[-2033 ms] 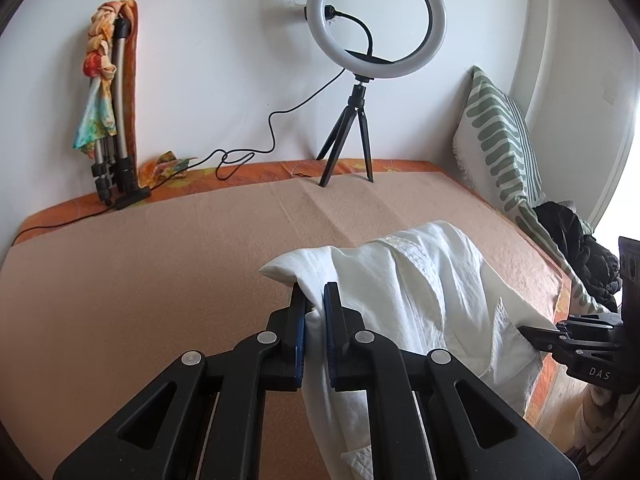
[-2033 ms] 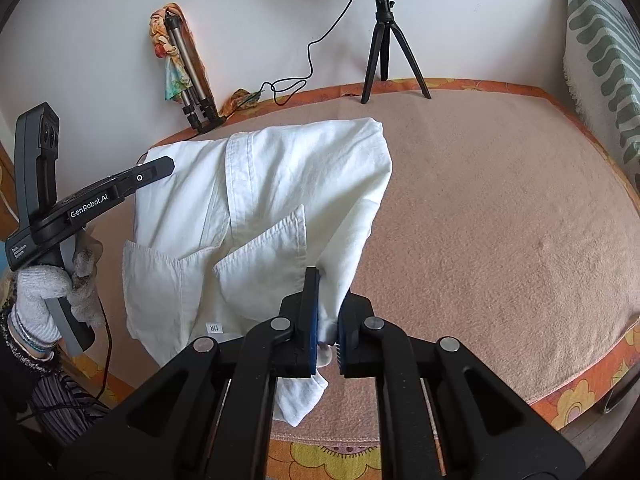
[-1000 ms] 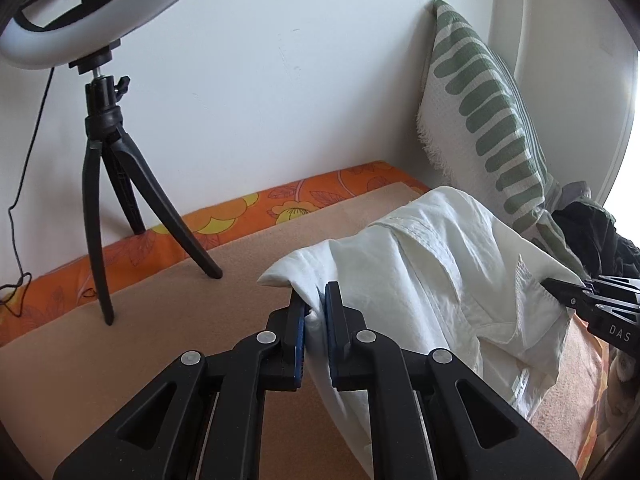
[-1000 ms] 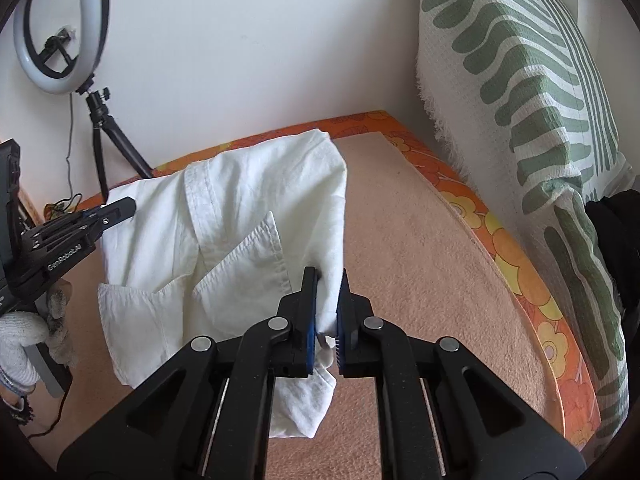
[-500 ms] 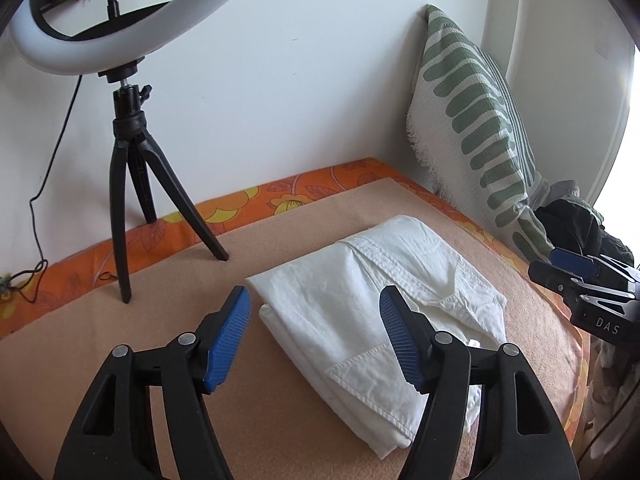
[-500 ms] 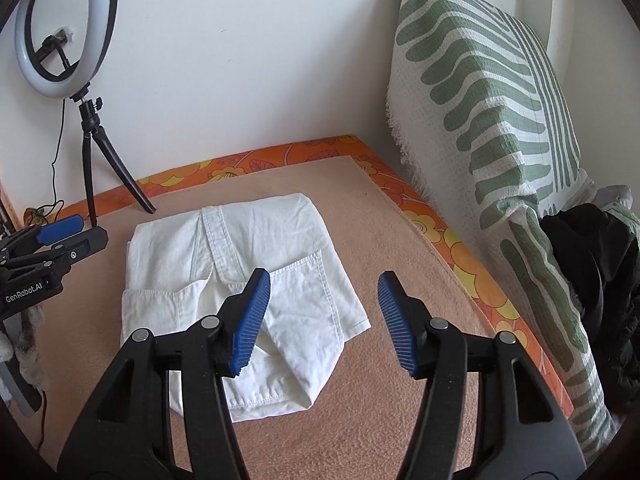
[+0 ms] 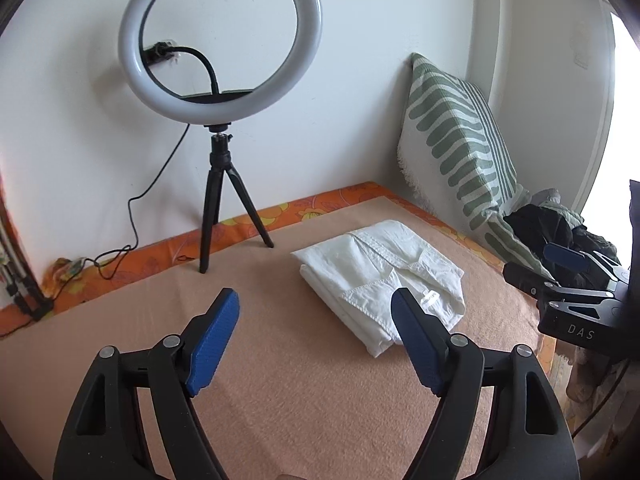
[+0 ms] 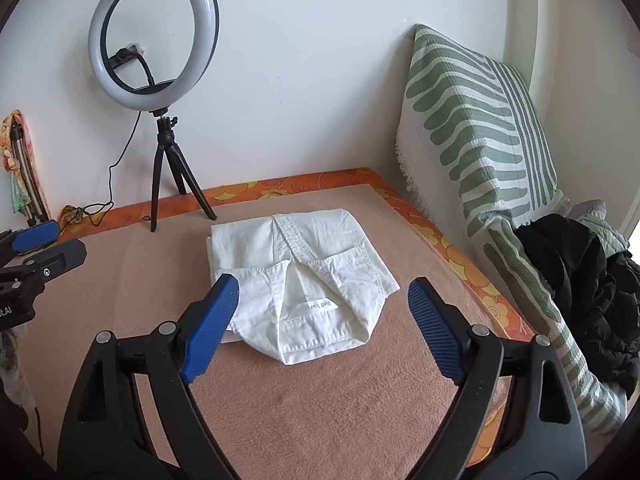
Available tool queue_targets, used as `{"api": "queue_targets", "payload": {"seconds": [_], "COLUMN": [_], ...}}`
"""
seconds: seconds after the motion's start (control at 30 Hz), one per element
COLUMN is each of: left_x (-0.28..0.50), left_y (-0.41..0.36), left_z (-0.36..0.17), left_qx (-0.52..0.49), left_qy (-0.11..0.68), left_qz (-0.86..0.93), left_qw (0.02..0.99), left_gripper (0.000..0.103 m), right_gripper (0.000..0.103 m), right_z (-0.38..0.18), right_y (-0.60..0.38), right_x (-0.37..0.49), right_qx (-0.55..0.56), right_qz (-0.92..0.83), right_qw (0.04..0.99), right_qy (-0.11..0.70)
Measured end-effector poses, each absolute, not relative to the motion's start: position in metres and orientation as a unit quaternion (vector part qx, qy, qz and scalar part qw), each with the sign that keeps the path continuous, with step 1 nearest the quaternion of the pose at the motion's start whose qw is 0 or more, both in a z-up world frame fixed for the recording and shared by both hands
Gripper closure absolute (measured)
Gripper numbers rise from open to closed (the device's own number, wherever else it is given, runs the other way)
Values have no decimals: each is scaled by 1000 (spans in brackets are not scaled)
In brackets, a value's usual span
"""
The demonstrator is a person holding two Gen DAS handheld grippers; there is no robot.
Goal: Fold small clothes
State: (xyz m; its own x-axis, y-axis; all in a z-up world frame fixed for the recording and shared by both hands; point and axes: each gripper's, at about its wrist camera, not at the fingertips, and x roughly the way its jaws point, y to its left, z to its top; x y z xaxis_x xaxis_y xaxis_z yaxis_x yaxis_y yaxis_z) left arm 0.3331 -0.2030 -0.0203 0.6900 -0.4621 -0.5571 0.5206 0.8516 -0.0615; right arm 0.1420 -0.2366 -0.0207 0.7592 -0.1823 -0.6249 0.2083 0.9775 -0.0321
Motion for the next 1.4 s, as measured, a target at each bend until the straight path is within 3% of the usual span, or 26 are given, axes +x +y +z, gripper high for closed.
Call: {"api": "queue_targets", "payload": {"seconds": [0.23, 0.47, 0.53, 0.7, 1.4], "left_x": [279, 236, 228, 215, 183], "left_y": [-154, -128, -124, -116, -113], "left_z": [-17, -36, -39, -42, -45], "left_qx": [66, 78, 78, 67, 96], "left_qy": [281, 289, 295, 292, 270], "left_qz": [-257, -250, -246, -244, -245], "left_qw": [922, 921, 920, 922, 926], "left_gripper": [15, 14, 6, 1, 1], "right_gripper": [7, 2, 1, 0, 0], "right_z": [-23, -29, -29, -27, -25], "right_y": [-195, -170, -166, -161, -155], "right_x": [95, 64, 59, 50, 40], "right_qx": [28, 40, 39, 34, 21], "right_qz": [-109, -115, -116, -121, -125], "right_qw": [938, 941, 943, 948, 951], "right_qy": [327, 315, 310, 294, 284]}}
